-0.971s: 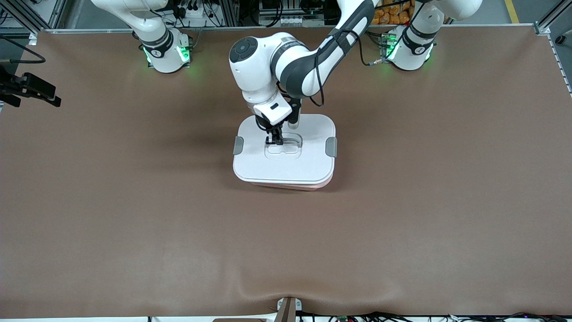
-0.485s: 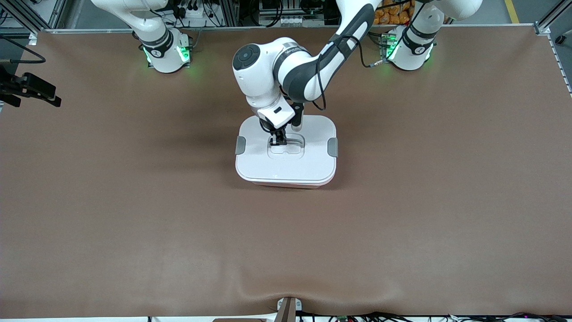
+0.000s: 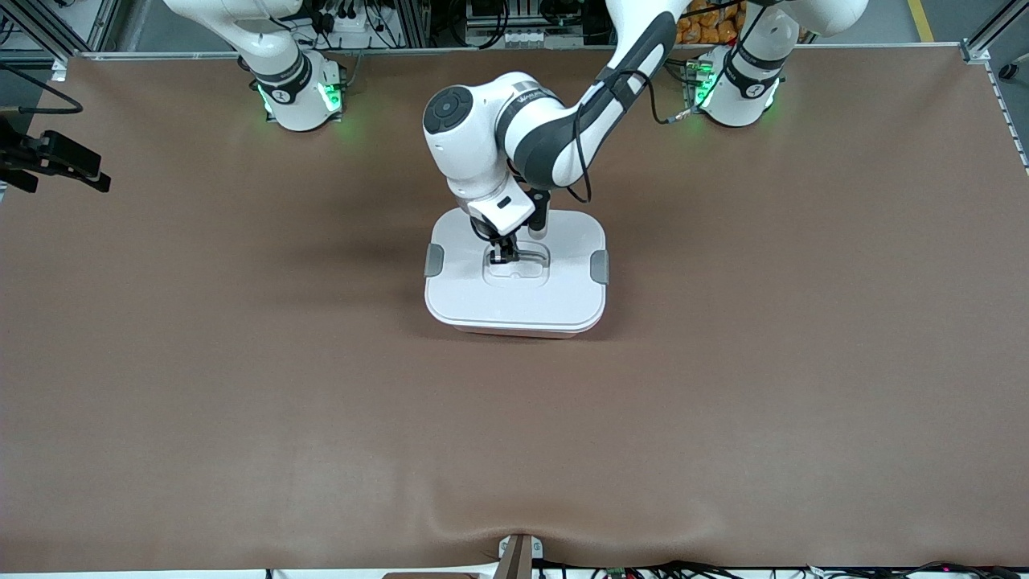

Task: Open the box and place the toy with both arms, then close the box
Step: 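Lower the lid onto the box and press it down with the left gripper, then release the lid handle and raise the left gripper away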

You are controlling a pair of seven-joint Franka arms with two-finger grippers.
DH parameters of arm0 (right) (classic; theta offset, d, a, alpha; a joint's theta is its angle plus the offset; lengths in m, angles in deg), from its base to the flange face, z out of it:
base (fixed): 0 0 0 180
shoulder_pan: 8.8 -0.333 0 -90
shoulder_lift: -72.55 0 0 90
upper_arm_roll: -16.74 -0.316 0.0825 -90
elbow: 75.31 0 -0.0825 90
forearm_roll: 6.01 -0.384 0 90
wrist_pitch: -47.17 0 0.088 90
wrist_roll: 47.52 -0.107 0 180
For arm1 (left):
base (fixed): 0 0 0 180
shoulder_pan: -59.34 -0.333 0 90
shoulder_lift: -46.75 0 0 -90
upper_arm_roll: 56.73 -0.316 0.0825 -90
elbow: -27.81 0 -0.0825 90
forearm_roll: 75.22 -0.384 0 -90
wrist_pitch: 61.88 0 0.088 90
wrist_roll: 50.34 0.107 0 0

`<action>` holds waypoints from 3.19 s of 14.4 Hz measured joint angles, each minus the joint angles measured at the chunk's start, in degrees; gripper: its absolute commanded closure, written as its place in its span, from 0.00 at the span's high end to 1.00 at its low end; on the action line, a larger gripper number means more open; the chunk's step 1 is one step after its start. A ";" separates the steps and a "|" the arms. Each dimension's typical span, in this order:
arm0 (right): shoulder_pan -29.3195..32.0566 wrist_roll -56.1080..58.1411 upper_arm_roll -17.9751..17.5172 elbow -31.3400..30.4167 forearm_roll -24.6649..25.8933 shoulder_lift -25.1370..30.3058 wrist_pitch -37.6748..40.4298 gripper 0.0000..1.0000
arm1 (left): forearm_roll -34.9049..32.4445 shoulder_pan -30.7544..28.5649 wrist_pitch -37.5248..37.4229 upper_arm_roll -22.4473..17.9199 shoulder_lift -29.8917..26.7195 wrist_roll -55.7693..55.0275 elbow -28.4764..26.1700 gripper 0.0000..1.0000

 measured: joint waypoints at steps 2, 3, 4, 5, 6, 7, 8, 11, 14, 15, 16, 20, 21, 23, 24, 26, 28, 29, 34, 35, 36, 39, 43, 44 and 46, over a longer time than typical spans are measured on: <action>0.00 0.00 0.00 0.00 0.00 0.00 0.00 1.00 | 0.31 -0.09 0.18 -0.04 0.00 0.00 -0.11 0.00; 0.00 0.00 0.00 0.00 0.00 0.00 0.01 1.00 | 0.65 -0.28 0.37 -0.04 -0.01 0.00 -0.13 0.00; 0.00 0.00 0.00 0.00 0.00 0.00 0.01 1.00 | 0.97 -0.49 0.58 -0.04 -0.01 0.00 -0.13 0.00; 0.00 0.00 0.00 0.00 0.00 0.00 0.01 1.00 | 1.14 -0.69 0.84 -0.03 0.00 0.01 -0.17 0.00; 0.00 0.00 0.00 0.00 0.00 0.00 0.01 1.00 | 1.43 -0.90 1.09 -0.03 0.00 0.24 -0.21 0.00; 0.00 0.00 -0.01 0.00 0.00 0.00 0.01 1.00 | 1.68 -1.06 1.20 -0.02 0.00 0.52 -0.21 0.00; 0.00 0.00 -0.01 0.00 0.00 0.00 0.01 1.00 | 1.80 -1.11 1.24 -0.01 0.00 0.73 -0.21 0.00; -0.01 0.01 -0.01 0.00 0.00 0.00 0.02 1.00 | 1.81 -1.11 1.24 0.02 0.00 0.94 -0.24 0.01; -0.01 0.01 -0.01 -0.03 0.00 -0.04 0.04 1.00 | 1.81 -1.14 1.18 0.00 -0.01 0.99 -0.43 1.00; -0.01 0.01 -0.01 -0.03 0.00 -0.08 0.05 1.00 | 1.81 -1.25 1.18 -0.01 0.01 1.00 -0.84 1.00; -0.01 0.01 -0.01 -0.04 0.00 -0.12 0.05 1.00 | 1.81 -1.40 1.23 -0.02 0.00 1.02 -1.02 1.00; -0.05 0.01 -0.03 -0.04 0.00 -0.17 0.06 1.00 | 1.81 -1.87 1.42 -0.02 -1.44 1.13 -0.94 1.00; -0.06 0.01 -0.03 -0.04 0.00 -0.17 0.06 1.00 | 1.81 -1.91 1.42 -0.02 -2.19 1.16 -0.93 1.00; -0.06 0.01 -0.03 -0.04 0.00 -0.17 0.06 1.00 | 1.81 -1.93 1.33 -0.02 -3.92 1.22 -0.92 1.00; -0.06 0.01 -0.03 -0.04 0.00 -0.17 0.06 1.00 | 1.81 -1.93 1.28 -0.02 -4.67 1.46 -0.93 1.00; -0.06 0.01 -0.03 -0.05 0.00 -0.17 0.06 1.00 | 1.81 -2.03 1.25 -0.03 -6.02 3.59 -0.95 1.00; -0.12 0.03 -0.06 -0.05 0.00 -0.18 0.07 1.00 | 1.81 -2.87 1.03 -0.13 -7.76 8.28 -0.93 1.00; -0.19 0.04 -0.09 -0.05 0.00 -0.19 0.07 1.00 | 1.81 -3.73 0.27 -0.17 -8.84 11.80 -0.92 1.00; -0.84 0.04 -0.16 -0.05 0.07 -0.21 0.20 1.00 | 4.19 -11.51 -6.15 -0.44 -14.79 33.83 -0.94 1.00; -0.86 0.04 -0.16 -0.05 0.07 -0.21 0.20 1.00 | 4.72 -13.41 -7.48 -0.47 -15.65 38.56 -0.97 1.00; -0.87 0.04 -0.16 -0.05 0.08 -0.21 0.20 1.00 | 5.41 -15.31 -8.32 -0.50 -16.33 43.03 -1.03 1.00; -0.87 0.04 -0.14 -0.04 0.13 -0.21 0.20 1.00 | 7.60 -20.40 -9.21 -0.53 -17.84 55.04 -1.14 1.00; -0.88 0.04 -0.15 -0.04 0.19 -0.21 0.20 1.00 | 9.87 -26.05 -13.99 -0.54 -19.72 71.40 -1.22 1.00; -0.90 0.04 -0.15 -0.04 0.21 -0.21 0.20 1.00 | 10.59 -27.80 -15.30 -0.55 -20.33 75.92 -1.26 1.00; -0.90 0.04 -0.14 -0.04 0.25 -0.21 0.20 1.00 | 11.11 -31.50 -17.78 -0.57 -21.39 85.46 -1.39 1.00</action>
